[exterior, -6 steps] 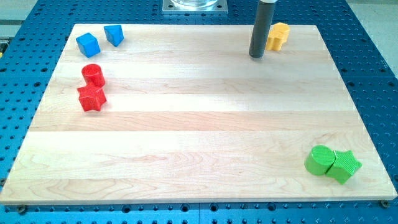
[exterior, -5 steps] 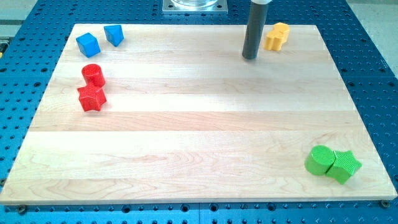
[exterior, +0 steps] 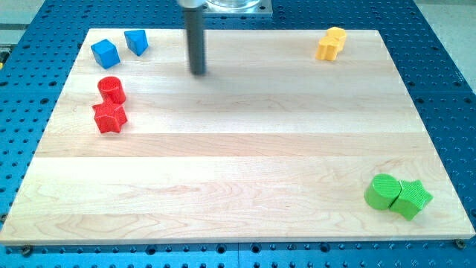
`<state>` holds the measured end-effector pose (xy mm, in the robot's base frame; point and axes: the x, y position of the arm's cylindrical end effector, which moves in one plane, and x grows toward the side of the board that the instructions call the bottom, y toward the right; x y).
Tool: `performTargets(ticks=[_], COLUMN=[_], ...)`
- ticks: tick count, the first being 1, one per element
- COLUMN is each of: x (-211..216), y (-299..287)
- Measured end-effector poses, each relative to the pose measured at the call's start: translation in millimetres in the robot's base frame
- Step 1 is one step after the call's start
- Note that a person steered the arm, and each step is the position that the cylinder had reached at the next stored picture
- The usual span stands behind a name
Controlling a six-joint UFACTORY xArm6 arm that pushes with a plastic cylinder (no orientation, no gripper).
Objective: Place the red blocks at the center of the board
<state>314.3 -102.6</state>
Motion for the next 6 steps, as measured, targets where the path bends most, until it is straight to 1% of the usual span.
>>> performTargets(ticks=[1, 3, 6], x=[8, 18, 19], y=[-39, -42, -54])
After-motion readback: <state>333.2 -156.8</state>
